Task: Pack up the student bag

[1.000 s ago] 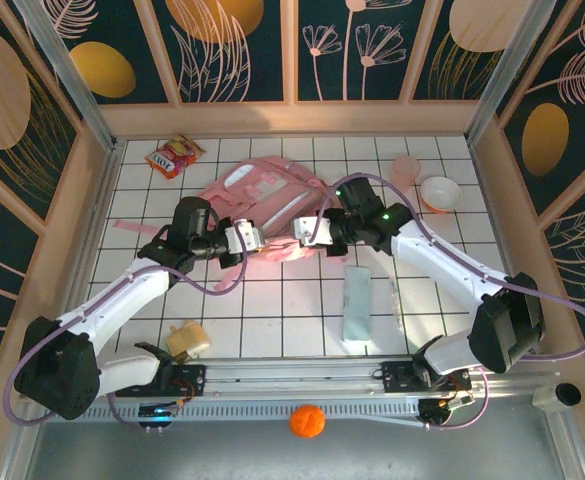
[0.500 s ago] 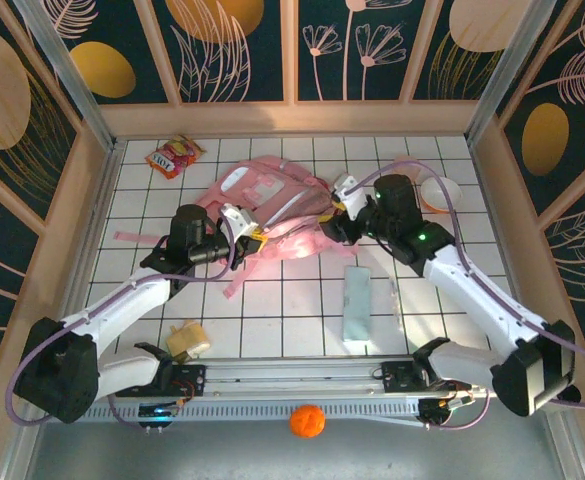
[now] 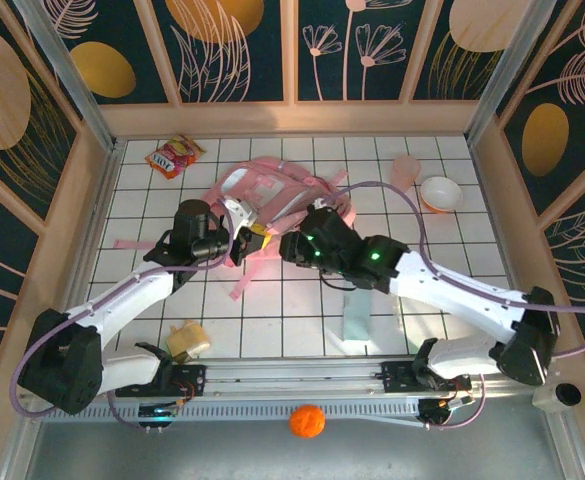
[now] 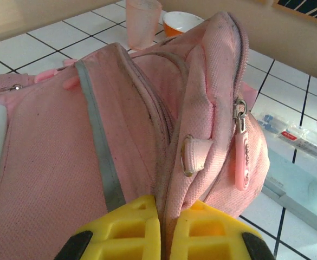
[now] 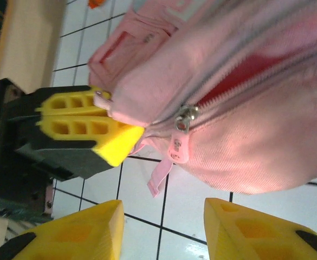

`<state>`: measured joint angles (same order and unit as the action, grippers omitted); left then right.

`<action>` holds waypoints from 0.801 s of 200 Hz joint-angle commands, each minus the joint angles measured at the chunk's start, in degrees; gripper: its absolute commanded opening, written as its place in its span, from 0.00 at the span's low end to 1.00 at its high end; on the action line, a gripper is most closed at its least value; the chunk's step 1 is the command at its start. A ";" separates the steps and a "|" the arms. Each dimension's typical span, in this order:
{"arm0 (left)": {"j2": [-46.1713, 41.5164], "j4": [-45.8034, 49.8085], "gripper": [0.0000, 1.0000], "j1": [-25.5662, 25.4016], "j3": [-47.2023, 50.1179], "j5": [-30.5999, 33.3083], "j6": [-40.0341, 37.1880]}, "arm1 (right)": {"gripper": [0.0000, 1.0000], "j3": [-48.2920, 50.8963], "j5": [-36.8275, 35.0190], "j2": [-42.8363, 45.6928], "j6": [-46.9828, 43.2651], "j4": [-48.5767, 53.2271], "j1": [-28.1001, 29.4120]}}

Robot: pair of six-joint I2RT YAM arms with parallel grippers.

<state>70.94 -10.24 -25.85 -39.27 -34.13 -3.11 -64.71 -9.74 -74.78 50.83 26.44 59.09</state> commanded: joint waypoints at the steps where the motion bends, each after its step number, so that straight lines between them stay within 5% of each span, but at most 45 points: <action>1: 0.41 -1.44 0.00 0.05 -2.37 -3.09 5.47 | 0.42 -3.32 -5.78 -3.10 9.84 3.87 0.52; 160: 0.52 -1.26 0.00 0.02 -2.74 -4.46 5.69 | 0.32 -9.23 -11.93 -10.03 3.54 6.71 -3.30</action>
<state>71.75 -10.28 -25.85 -40.10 -35.53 -0.93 -70.04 -17.80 -82.85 56.62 31.20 56.58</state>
